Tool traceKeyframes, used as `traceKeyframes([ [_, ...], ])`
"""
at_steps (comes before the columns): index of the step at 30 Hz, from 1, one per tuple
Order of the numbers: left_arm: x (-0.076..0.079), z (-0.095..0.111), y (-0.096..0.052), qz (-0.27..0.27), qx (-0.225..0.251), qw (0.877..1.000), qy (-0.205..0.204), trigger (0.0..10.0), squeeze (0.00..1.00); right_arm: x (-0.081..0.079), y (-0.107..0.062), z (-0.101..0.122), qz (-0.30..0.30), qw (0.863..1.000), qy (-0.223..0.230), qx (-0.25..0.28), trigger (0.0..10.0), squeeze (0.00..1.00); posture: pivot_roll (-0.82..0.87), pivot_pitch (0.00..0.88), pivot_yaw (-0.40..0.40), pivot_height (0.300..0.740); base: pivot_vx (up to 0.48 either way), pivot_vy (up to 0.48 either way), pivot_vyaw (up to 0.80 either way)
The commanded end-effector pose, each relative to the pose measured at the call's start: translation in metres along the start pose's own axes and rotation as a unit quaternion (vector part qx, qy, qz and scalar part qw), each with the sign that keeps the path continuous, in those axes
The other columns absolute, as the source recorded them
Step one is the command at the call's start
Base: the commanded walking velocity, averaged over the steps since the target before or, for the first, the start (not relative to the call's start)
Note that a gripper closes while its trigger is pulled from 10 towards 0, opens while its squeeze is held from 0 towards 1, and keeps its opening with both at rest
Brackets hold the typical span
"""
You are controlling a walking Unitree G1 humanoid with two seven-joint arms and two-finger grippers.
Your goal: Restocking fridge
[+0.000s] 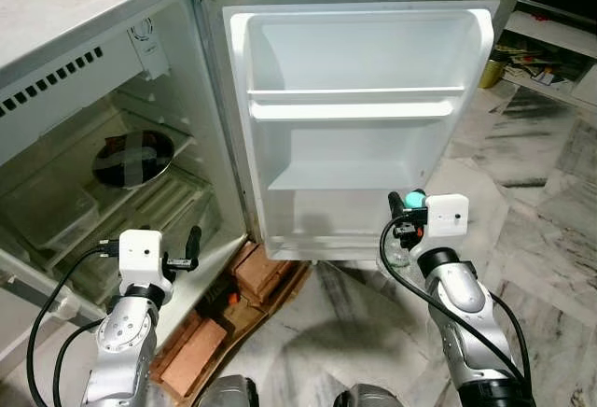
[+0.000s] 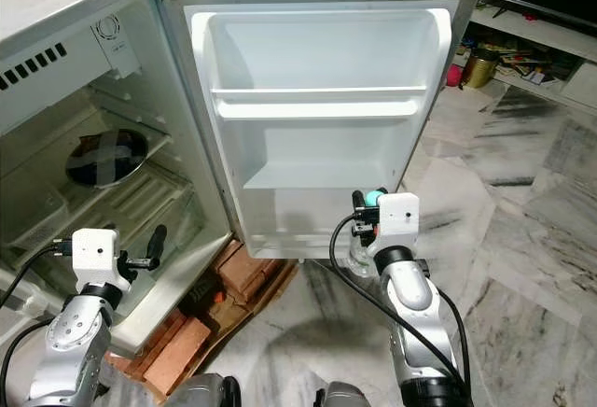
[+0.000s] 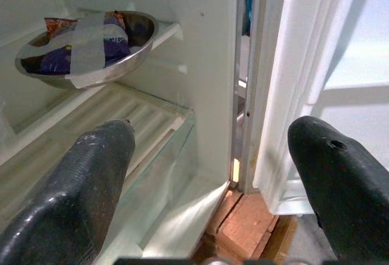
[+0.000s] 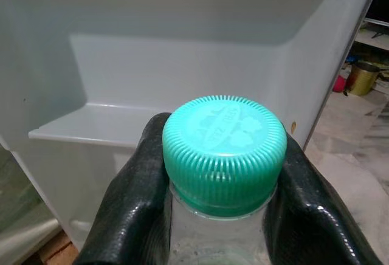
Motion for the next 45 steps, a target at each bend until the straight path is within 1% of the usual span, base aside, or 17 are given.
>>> traceKeyframes([
  [1,-0.001,0.001,-0.003,-0.001,0.005,1.0,-0.002,10.0,0.0,0.001,-0.003,0.008,0.003,1.0,-0.005,0.014,10.0,0.0,-0.04,0.06,-0.015,0.74,0.274,0.0,0.0],
  [4,-0.003,0.0,-0.007,0.0,0.004,1.0,-0.001,10.0,0.0,0.002,-0.008,0.005,0.003,1.0,-0.006,0.01,10.0,0.0,-0.04,0.06,-0.015,0.74,0.274,0.0,0.0],
  [8,-0.004,-0.004,-0.01,0.0,-0.001,1.0,0.0,10.0,0.0,0.003,-0.009,0.003,0.002,1.0,-0.006,0.007,10.0,0.0,-0.04,0.062,-0.016,0.74,0.272,0.0,0.0],
  [14,-0.003,-0.002,-0.007,0.001,0.001,1.0,0.0,10.0,0.0,0.001,-0.006,0.004,0.007,1.0,-0.006,0.006,10.0,0.0,-0.04,0.06,-0.018,0.74,0.271,0.0,0.0],
  [18,-0.002,-0.001,-0.006,0.002,0.001,1.0,0.001,10.0,0.0,-0.001,-0.007,0.003,0.015,1.0,0.012,0.005,10.0,0.0,-0.03,0.057,-0.019,0.74,0.28,0.0,0.0],
  [22,-0.002,-0.001,-0.006,0.002,0.0,1.0,0.001,10.0,0.0,-0.001,-0.007,0.003,0.015,1.0,0.008,0.004,10.0,0.0,-0.03,0.059,-0.018,0.74,0.265,0.0,0.0],
  [25,-0.003,-0.001,-0.006,0.003,-0.001,1.0,0.002,10.0,0.0,-0.002,-0.007,0.002,0.016,1.0,0.008,0.003,10.0,0.0,-0.03,0.061,-0.017,0.74,0.0,0.0,0.0],
  [34,-0.003,-0.002,-0.008,0.0,-0.003,1.0,-0.002,10.0,0.0,-0.009,-0.007,0.002,0.037,0.999,0.012,0.002,10.0,0.0,-0.03,0.067,-0.015,0.74,0.122,0.0,0.0],
  [43,-0.002,-0.002,-0.008,-0.002,-0.003,1.0,-0.003,10.0,0.0,-0.01,-0.006,0.004,0.041,0.999,0.011,0.004,10.0,0.0,-0.04,0.073,-0.015,0.74,0.0,0.0,0.0],
  [45,-0.002,-0.002,-0.008,-0.002,-0.003,1.0,-0.003,10.0,0.0,-0.01,-0.006,0.004,0.041,0.999,0.01,0.005,10.0,0.0,-0.04,0.074,-0.014,0.74,0.285,0.0,0.0],
])
Point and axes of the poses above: a point about 5 cm out from each wrist's last joint towards the gripper, its own y axis pointing out of the wrist towards the gripper, its own z axis along the axis of the wrist's last joint, x = y × z, the point moved 5 cm from there along y, pointing out of the wrist towards the gripper, and after that the axes turned 13 degrees about y, right-handed, at the moved point
